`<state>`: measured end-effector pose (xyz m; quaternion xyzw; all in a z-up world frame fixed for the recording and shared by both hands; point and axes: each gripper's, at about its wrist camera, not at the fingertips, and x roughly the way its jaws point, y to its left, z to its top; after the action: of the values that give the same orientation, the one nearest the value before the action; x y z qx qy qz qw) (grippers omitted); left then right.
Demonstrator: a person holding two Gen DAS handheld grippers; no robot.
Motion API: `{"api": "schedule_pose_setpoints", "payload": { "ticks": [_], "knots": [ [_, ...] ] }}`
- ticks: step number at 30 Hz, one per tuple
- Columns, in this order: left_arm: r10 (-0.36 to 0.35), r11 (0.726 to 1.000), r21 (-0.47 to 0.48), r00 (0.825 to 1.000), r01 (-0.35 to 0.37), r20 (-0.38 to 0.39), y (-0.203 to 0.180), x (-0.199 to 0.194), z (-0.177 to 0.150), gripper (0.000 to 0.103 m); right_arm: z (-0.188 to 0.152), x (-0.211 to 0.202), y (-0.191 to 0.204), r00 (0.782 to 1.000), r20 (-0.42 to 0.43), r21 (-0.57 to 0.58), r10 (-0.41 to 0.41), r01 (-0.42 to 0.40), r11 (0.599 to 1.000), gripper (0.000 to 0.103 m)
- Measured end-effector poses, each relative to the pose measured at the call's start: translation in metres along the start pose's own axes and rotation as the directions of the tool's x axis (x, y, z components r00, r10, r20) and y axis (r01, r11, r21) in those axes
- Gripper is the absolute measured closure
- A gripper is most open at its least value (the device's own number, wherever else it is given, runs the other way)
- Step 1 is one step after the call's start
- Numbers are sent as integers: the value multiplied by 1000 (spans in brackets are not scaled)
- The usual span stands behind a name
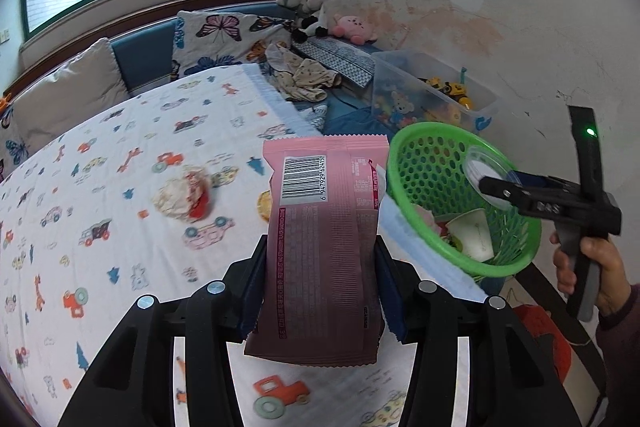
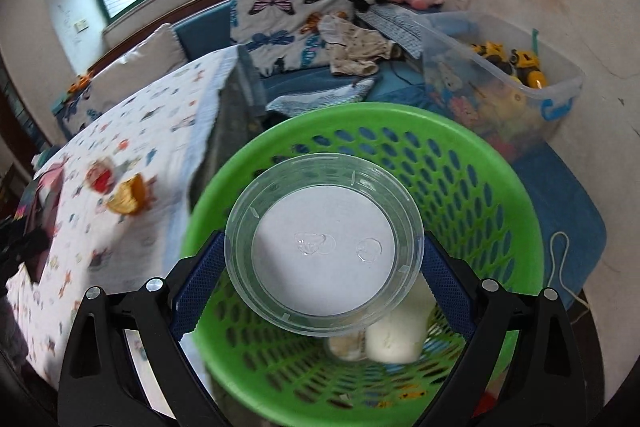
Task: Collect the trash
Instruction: 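Carry the clear plastic lid into the green basket and open the right tool, then carry the pink wrapper package into the green basket and open the left tool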
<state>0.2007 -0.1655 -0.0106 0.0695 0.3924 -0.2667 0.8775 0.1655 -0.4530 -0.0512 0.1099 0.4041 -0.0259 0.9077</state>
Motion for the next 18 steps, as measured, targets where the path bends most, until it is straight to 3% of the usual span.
{"api": "schedule_pose_setpoints", "payload": {
  "ticks": [9,18],
  "knots": [
    [-27,999,31,1000,28,-12,-20,12,8,55,10,14,-24,999,-1,47,-34,34,998,9],
    [-64,996,60,997,66,-35,-44,26,10,55,6,-2,-39,999,42,72,-30,27,997,8]
  ]
}}
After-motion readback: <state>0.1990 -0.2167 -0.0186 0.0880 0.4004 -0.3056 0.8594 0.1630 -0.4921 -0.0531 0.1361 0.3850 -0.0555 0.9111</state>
